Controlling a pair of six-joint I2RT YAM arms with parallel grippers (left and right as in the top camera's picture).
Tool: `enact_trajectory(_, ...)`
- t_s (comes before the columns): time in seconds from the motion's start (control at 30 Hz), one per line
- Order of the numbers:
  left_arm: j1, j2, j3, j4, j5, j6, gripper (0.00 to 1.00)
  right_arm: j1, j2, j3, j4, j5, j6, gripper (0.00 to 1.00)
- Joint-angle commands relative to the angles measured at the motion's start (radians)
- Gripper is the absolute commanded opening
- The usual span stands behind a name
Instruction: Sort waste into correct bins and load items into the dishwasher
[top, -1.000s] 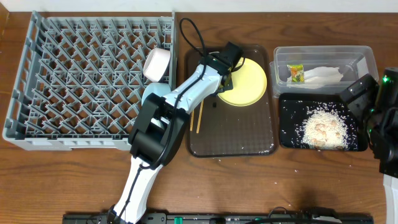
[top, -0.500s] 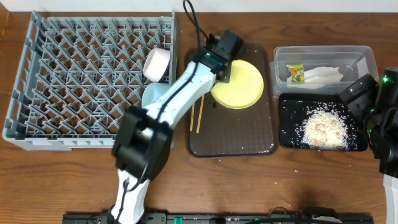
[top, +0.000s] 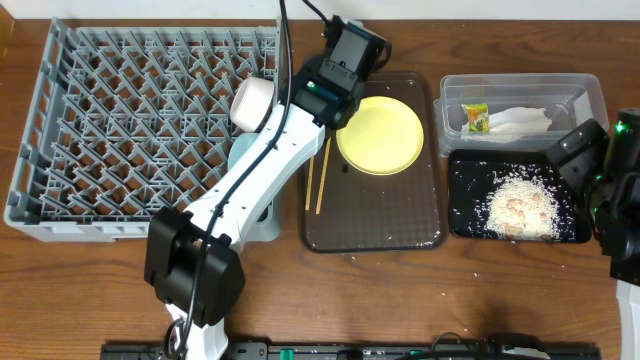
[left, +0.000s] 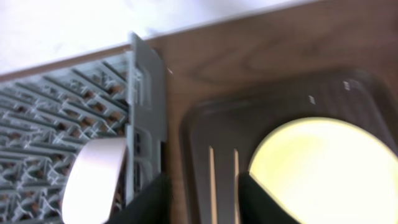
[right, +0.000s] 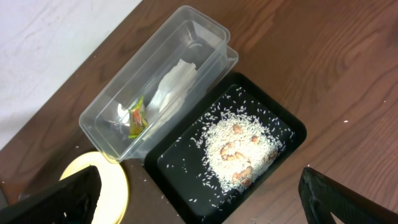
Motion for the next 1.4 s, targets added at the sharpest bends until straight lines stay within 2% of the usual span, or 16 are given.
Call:
enact_trajectory(0.0,-0.002,0.014,-0.003,-0.026,0.148,0.008,0.50,-0.003,0.005,-0.004,-0.001,0.013,-0.010,0.99)
enact_trajectory(0.1,-0.002,0.014,-0.003,-0.075,0.220,-0.082,0.56,-0.003,0.005,-0.004,-0.001,0.013,-0.010,0.99)
enact_trajectory(0.27,0.000,0.015,-0.008,-0.208,0.221,-0.343,0.58,-0.003,0.005,-0.004,-0.001,0.013,-0.010,0.99)
enact_trajectory(0.53,0.000,0.016,-0.108,-0.163,0.222,-0.587,0.66,-0.003,0.005,-0.004,-0.001,0.013,-0.010,0.99)
enact_trajectory(0.8,0.035,0.029,-0.238,-0.024,0.360,-0.629,0.68,-0.003,0.005,-0.004,-0.001,0.013,-0.010,0.99)
enact_trajectory(1.07,0.061,0.079,-0.243,0.005,0.383,-0.678,0.68,-0.003,0.005,-0.004,-0.001,0.013,-0.010,0.99)
enact_trajectory(1.37,0.062,0.196,-0.243,0.064,0.505,-0.729,0.68,-0.003,0.005,-0.004,-0.001,0.013,-0.010,0.99)
